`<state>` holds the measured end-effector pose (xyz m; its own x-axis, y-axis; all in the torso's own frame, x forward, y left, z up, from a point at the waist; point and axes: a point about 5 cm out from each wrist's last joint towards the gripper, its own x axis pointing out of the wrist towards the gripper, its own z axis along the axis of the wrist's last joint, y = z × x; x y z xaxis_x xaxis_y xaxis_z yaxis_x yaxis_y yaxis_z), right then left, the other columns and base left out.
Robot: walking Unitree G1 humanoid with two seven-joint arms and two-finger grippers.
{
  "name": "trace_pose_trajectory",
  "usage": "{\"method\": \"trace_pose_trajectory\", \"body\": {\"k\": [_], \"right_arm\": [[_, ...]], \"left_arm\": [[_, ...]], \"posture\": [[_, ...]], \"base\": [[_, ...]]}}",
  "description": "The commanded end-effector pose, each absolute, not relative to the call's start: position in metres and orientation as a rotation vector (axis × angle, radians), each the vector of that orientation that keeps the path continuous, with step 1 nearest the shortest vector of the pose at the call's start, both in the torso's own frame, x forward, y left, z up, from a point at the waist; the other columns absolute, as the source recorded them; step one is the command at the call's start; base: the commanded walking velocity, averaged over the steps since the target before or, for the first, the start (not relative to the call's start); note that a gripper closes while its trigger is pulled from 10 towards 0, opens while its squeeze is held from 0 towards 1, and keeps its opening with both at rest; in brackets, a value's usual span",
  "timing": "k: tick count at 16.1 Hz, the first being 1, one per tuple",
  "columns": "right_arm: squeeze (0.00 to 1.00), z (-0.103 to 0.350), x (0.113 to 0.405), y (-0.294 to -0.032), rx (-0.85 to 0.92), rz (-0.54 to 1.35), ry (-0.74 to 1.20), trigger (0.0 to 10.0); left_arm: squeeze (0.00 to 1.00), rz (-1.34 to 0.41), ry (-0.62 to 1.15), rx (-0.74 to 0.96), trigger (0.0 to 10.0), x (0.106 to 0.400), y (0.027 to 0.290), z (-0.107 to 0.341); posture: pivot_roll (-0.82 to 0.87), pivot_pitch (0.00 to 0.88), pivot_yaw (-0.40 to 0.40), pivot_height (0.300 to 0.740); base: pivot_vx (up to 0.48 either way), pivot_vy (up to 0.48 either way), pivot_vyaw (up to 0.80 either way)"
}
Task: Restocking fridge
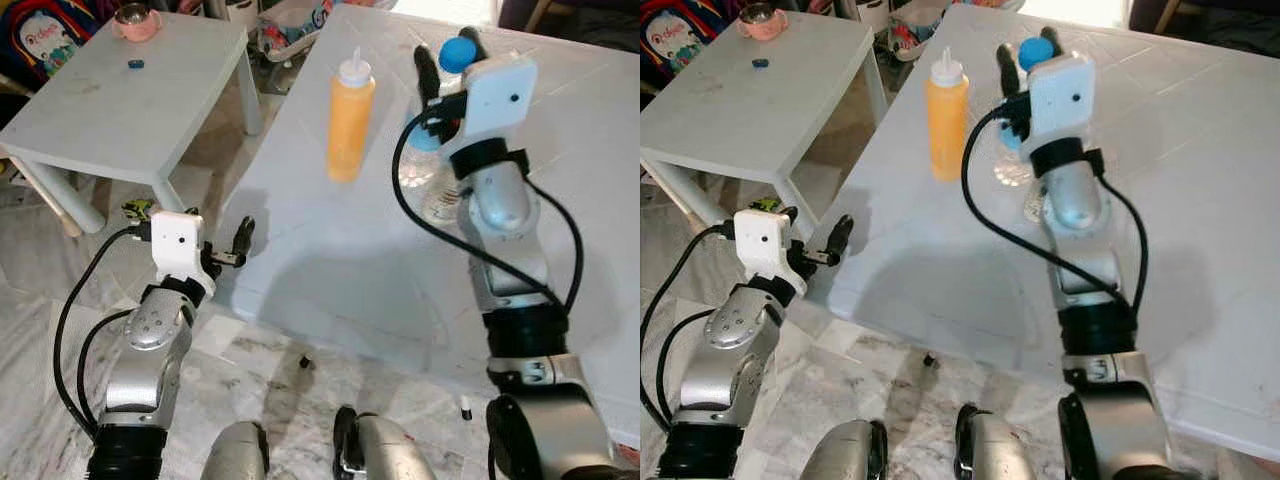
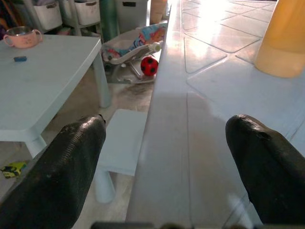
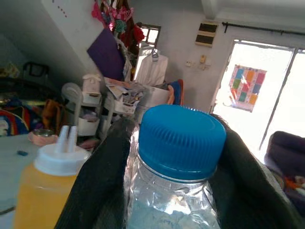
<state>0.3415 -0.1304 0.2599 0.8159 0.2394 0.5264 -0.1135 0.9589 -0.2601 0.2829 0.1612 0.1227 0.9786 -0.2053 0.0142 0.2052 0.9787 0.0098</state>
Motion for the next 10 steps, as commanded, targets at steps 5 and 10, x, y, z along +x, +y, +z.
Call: {"method": "trace_pose_trajectory", "body": {"k": [5,10], "right_arm": [[0.0,0.263,0.335,-0.119,-0.044,0.283,-0.599,10.0],[0.0,0.258,0.328,-0.106,0.018,0.347,-0.548,10.0]], "left_arm": [[0.0,-0.197,-0.014,0.018,10.0,0.282,0.161,0.12],[0.0,-0.175,-0.013,0.018,10.0,0.282,0.163,0.118]], "posture": [[0.04,0.127,-0.004,0.74],[0.02,0.128,-0.005,0.74]], "base": [[0.0,0.0,0.0],[0.0,0.0,0.0]]}}
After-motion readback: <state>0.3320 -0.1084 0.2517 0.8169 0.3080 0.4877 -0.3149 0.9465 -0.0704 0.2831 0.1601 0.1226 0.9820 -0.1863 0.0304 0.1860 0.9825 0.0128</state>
